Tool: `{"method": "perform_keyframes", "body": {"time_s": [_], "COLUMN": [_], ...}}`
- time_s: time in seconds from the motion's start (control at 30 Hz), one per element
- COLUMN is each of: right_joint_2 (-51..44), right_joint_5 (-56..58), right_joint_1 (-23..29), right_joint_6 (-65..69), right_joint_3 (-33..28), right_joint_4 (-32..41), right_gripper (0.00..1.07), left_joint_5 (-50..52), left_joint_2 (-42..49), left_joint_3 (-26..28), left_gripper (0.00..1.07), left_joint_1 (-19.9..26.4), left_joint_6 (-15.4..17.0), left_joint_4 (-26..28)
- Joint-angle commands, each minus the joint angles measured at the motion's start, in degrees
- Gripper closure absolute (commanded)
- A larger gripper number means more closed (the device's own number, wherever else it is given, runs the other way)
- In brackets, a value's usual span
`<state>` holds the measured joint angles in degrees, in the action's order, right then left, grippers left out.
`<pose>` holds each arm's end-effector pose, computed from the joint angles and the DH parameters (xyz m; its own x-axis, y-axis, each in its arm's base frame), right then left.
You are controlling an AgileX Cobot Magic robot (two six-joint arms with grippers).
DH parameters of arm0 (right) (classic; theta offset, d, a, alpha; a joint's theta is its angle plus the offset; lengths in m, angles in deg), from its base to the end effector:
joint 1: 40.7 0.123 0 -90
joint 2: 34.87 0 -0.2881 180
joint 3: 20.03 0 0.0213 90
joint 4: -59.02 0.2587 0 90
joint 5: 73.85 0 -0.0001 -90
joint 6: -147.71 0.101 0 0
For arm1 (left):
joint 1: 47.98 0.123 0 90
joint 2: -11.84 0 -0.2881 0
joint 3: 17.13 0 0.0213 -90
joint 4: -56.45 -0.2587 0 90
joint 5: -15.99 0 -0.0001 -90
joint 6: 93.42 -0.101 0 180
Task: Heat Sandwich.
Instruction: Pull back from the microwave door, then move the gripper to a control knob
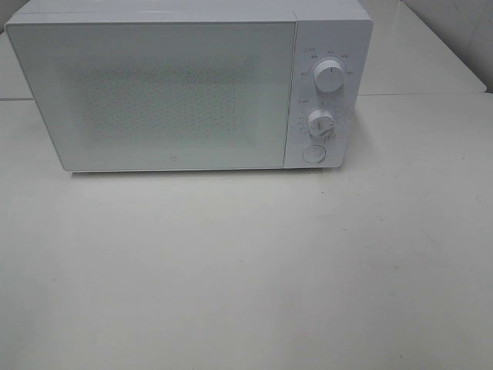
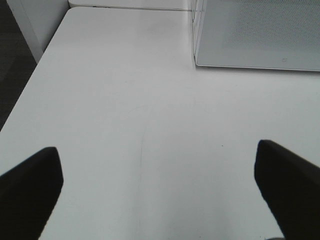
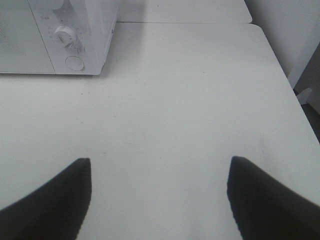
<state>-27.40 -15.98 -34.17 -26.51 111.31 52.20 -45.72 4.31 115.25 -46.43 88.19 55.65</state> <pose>0.0103 -0.0091 0.2816 -0.4017 -0.0086 -0.9157 -0.0067 1.0000 -0.0064 0.0045 0.0014 0.2803 -0.4507 -0.0337 -0.8920 -0.0477 0.9988 -0.0136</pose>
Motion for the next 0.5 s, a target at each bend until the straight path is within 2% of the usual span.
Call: {"method": "perform_keyframes", "body": {"time_s": [0.03,0.23,0.5], "right_joint_2": [-1.4,0.2,6.6], "right_joint_5": [-0.7,-1.2,-4.5], "right_joint_1": [-0.5,-0.5,-0.5], "right_joint_6": [-0.2,0.0,0.0], "right_joint_3": [0.1,3.3,3.7], "right_joint_4": [-0.6,-0.5,-0.3], "right_gripper": [0.34,0.34,0.34], "left_joint_5": [0.6,0.6,0.6], "left_joint_2": [1.5,1.5,1.5], "left_joint_3": [-0.1,-0.1,-0.1], "left_gripper": [0.07,0.07,0.07], "left_joint_1": [0.2,0.2,0.2], "left_joint_6": [0.0,0.0,0.0], "left_joint_4": [0.4,0.4,0.4]}}
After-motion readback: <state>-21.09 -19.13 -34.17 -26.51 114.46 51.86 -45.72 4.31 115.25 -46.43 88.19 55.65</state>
